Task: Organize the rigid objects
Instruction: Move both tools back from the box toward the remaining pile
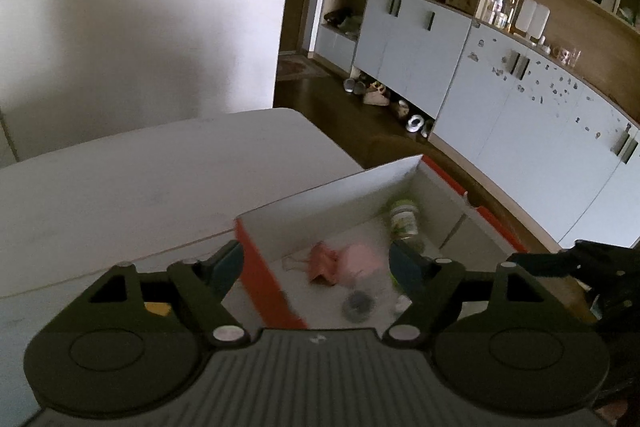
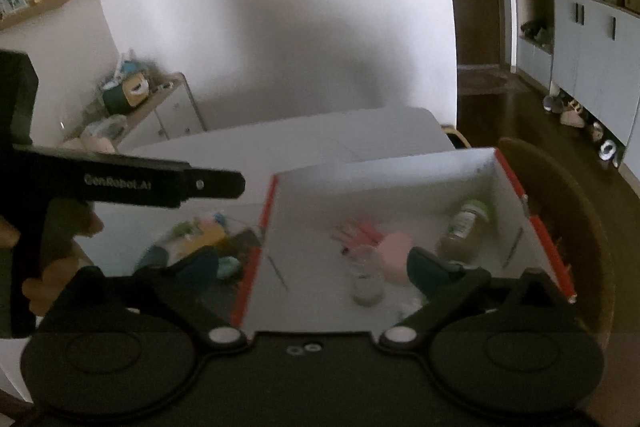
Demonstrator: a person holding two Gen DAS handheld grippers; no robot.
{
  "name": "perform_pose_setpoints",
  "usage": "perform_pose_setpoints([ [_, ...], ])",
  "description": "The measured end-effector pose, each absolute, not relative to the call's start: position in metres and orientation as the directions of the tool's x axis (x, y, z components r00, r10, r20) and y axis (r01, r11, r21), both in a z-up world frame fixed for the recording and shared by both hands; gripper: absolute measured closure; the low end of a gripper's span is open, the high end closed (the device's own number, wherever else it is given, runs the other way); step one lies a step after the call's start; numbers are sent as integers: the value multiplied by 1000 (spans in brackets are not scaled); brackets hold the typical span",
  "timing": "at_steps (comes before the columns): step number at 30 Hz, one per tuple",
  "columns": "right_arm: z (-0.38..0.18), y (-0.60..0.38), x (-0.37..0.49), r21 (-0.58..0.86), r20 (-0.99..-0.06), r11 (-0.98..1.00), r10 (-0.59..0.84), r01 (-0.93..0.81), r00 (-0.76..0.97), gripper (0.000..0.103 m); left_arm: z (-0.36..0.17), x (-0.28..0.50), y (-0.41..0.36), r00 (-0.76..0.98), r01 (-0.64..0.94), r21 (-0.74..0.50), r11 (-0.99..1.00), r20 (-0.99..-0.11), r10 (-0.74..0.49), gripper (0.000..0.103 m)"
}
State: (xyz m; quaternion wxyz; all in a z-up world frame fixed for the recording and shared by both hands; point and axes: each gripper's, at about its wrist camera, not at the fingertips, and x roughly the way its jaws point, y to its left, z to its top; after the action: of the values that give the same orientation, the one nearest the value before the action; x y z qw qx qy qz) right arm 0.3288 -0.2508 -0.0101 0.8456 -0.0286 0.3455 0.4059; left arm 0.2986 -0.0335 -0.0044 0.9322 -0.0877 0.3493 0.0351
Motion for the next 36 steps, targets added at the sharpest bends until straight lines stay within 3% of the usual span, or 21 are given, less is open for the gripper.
perform_pose_setpoints([
  [19, -27, -148, 262, 260, -642, 646, 671, -717, 371, 0, -30, 230, 95, 744, -165, -138, 977, -668, 32, 20],
  [36, -66, -79, 250, 159, -720, 675, 578, -720, 383, 4, -85, 223, 173, 695, -212, -68, 975, -711, 102, 20],
])
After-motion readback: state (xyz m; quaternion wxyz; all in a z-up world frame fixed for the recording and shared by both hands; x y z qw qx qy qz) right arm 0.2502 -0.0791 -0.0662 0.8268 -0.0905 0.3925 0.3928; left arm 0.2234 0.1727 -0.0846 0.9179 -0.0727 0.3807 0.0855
